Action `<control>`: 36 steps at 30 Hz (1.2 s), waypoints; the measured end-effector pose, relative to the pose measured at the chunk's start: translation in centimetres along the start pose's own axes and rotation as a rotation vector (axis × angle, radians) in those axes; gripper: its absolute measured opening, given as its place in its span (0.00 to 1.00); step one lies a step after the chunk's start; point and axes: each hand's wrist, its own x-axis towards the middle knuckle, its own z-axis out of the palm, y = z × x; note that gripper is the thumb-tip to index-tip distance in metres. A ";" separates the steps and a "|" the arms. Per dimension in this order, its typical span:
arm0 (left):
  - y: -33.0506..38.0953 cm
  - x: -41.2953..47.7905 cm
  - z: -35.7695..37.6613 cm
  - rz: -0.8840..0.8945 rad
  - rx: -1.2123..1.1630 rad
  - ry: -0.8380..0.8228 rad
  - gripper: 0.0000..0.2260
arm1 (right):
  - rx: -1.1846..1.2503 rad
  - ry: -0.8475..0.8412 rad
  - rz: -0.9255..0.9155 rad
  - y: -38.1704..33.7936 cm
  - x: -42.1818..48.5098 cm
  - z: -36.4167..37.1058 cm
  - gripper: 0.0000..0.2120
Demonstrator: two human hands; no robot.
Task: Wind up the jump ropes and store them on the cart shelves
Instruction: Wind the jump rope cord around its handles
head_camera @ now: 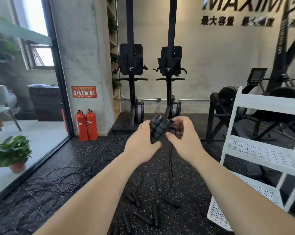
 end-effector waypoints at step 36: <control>-15.0 -2.8 13.9 -0.307 0.178 -0.191 0.10 | -0.154 -0.482 0.205 18.8 -2.2 10.0 0.18</control>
